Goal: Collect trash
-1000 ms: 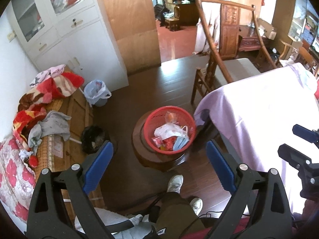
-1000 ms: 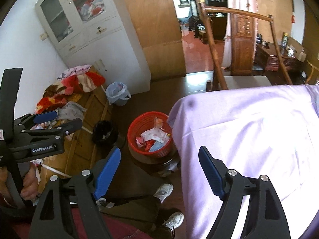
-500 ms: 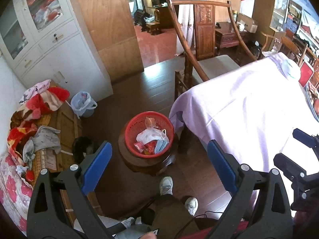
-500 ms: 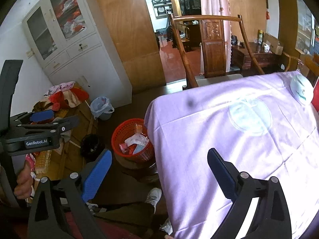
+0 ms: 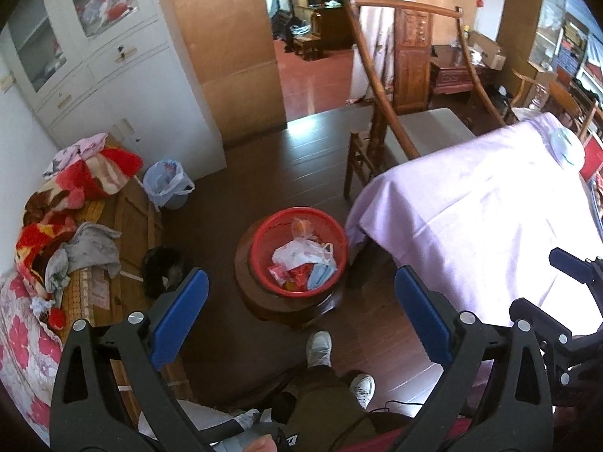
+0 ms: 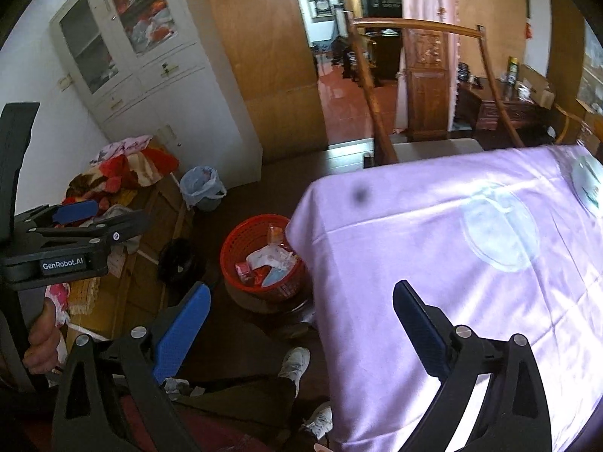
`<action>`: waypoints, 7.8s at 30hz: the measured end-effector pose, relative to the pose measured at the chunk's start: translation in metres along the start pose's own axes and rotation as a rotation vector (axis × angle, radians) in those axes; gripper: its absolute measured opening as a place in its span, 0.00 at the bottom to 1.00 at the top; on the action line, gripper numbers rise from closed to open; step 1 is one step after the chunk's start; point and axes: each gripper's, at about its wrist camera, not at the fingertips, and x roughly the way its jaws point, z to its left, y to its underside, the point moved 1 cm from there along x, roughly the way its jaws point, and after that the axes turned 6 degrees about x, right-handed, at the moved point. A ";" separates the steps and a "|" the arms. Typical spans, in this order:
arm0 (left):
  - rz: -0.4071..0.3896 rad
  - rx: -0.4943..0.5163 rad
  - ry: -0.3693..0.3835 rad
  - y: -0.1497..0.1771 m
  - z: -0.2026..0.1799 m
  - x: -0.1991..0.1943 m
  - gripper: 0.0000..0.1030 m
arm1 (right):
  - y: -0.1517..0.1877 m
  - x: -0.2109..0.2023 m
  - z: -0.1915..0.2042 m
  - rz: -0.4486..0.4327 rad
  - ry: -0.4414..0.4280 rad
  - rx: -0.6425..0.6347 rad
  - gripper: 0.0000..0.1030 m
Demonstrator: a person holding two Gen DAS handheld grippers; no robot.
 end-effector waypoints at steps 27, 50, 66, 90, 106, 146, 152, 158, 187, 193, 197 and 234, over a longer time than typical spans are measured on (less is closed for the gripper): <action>0.091 -0.191 0.002 -0.028 0.108 0.078 0.94 | -0.098 0.097 0.078 0.164 0.045 -0.160 0.93; 0.102 -0.183 0.005 -0.033 0.120 0.089 0.94 | -0.106 0.106 0.078 0.190 0.072 -0.157 0.93; 0.118 -0.170 0.015 -0.033 0.117 0.095 0.94 | -0.102 0.112 0.076 0.218 0.087 -0.155 0.93; 0.178 -0.175 0.000 -0.016 0.131 0.120 0.94 | -0.096 0.148 0.101 0.288 0.066 -0.221 0.93; 0.206 -0.151 0.003 -0.012 0.132 0.146 0.94 | -0.094 0.170 0.102 0.291 0.074 -0.231 0.93; 0.235 -0.110 0.015 -0.008 0.125 0.159 0.94 | -0.081 0.201 0.101 0.331 0.110 -0.232 0.93; 0.236 -0.107 0.016 -0.009 0.124 0.159 0.94 | -0.082 0.201 0.101 0.333 0.109 -0.237 0.93; 0.238 -0.108 0.016 -0.010 0.123 0.160 0.94 | -0.083 0.201 0.100 0.334 0.109 -0.237 0.93; 0.220 -0.083 0.040 -0.016 0.123 0.165 0.93 | -0.083 0.202 0.101 0.338 0.110 -0.237 0.93; 0.217 -0.068 0.038 -0.018 0.121 0.165 0.93 | -0.082 0.204 0.100 0.338 0.109 -0.242 0.93; 0.220 -0.072 0.039 -0.018 0.121 0.165 0.93 | -0.081 0.204 0.100 0.338 0.110 -0.241 0.93; 0.223 -0.068 0.041 -0.016 0.121 0.166 0.93 | -0.082 0.201 0.101 0.333 0.116 -0.244 0.93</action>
